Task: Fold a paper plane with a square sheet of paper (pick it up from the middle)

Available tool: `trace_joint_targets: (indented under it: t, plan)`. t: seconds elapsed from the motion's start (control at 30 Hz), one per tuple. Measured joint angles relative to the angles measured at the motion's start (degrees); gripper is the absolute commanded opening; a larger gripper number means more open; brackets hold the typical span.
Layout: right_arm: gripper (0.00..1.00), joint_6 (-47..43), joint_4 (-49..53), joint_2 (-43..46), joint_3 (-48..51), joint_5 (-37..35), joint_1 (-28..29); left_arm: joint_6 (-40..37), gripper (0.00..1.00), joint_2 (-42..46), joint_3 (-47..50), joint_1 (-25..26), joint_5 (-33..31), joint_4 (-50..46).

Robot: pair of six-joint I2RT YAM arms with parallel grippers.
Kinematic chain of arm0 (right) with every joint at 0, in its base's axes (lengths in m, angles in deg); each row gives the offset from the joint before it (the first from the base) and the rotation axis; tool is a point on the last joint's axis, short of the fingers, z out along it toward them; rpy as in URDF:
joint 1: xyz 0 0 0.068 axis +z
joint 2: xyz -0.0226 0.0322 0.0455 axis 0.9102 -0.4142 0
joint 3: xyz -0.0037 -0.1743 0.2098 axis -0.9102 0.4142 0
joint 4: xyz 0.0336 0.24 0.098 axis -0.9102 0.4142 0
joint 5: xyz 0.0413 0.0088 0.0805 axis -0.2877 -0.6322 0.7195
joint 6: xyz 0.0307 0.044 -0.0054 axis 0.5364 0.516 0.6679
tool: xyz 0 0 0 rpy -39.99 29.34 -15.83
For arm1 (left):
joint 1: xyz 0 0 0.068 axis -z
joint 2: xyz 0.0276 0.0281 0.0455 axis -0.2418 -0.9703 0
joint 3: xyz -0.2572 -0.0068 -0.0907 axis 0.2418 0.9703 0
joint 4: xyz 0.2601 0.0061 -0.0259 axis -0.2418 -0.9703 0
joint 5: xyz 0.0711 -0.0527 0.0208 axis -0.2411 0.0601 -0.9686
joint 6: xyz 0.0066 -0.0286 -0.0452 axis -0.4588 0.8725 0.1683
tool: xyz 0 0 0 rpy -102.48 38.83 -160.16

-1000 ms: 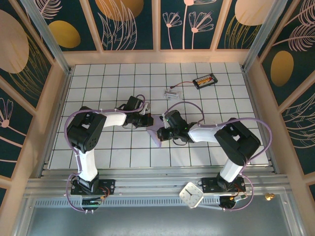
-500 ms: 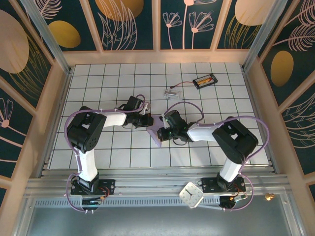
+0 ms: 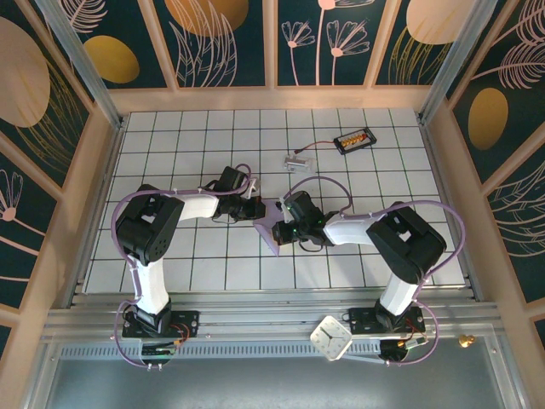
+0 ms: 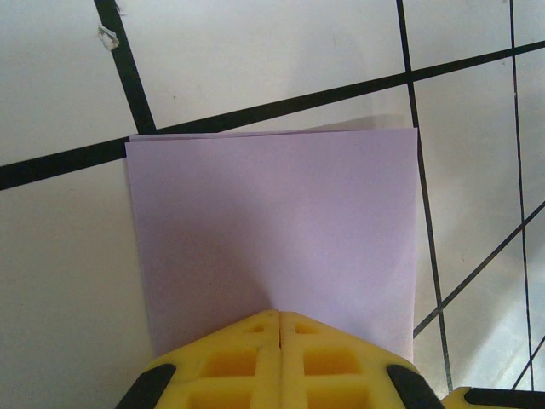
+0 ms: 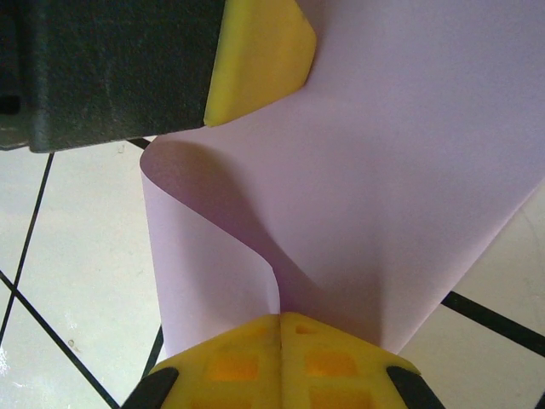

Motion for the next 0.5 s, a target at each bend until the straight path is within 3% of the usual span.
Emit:
trace_joint_targets:
  t: [0.5]
  plan:
    - [0.02, 0.02, 0.07, 1.38, 1.53, -0.02, -0.48, 0.00, 0.03, 0.00, 0.00, 0.00, -0.02, -0.02]
